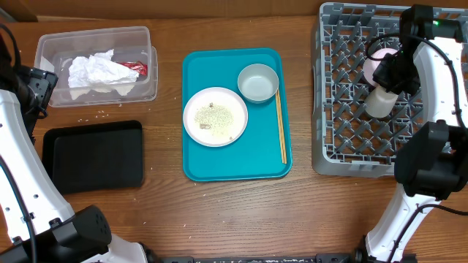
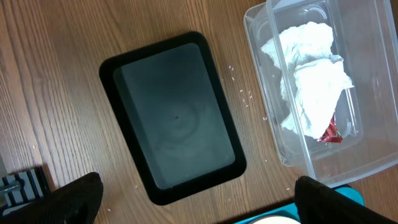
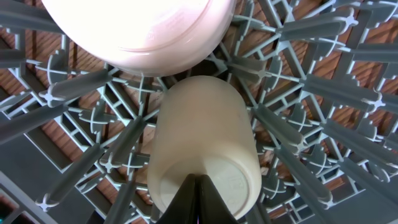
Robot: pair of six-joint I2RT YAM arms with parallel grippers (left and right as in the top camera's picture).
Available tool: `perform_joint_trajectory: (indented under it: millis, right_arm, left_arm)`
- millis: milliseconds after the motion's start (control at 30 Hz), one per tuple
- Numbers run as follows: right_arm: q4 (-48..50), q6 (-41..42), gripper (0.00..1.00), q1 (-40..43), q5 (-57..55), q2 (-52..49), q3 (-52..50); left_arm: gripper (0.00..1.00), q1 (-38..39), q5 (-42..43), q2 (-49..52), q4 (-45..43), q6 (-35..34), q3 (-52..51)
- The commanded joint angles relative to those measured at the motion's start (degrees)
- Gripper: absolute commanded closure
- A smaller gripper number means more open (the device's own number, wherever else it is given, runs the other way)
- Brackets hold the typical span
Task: Sort waste into correct bins and load items into the dishwasher
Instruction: 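Lower the white cup upside down into the rack beside the pink bowl, then move the right gripper back to the tray and grasp the white saucer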
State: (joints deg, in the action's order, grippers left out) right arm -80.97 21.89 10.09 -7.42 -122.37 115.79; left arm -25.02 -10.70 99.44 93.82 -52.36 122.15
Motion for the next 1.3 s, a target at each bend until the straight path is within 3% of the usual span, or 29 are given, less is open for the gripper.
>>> perform_joint_trajectory:
  millis: [0,133,667,933,1133,1267]
  right_arm:
    - [0.4,0.6,0.96,0.1,0.8,-1.3,-0.2]
    - [0.3,0.7,0.96,0.5,-4.1,-1.3,-0.4]
    - [2.9,-0.3,0.96,0.6,-1.4,-1.3,-3.5]
    - [-3.7,-0.4,0.95,0.6,-1.5,0.8,7.2]
    - [-7.5,-4.9,0.79,-0.8,6.6,2.3,19.7]
    - [-4.3,-10.8,0.56,-3.2,19.6,2.3,22.7]
  left_arm:
    - [0.00,-0.1,-0.2,0.4,0.0,0.5,-0.3]
    - [0.00,-0.1,-0.2,0.4,0.0,0.5,-0.3]
    - [0.00,-0.1,-0.2,0.4,0.0,0.5,-0.3]
    - [0.00,-0.1,-0.2,0.4,0.0,0.5,-0.3]
    - [0.00,-0.1,-0.2,0.4,0.0,0.5,-0.3]
    - [0.00,-0.1,-0.2,0.4,0.0,0.5,-0.3]
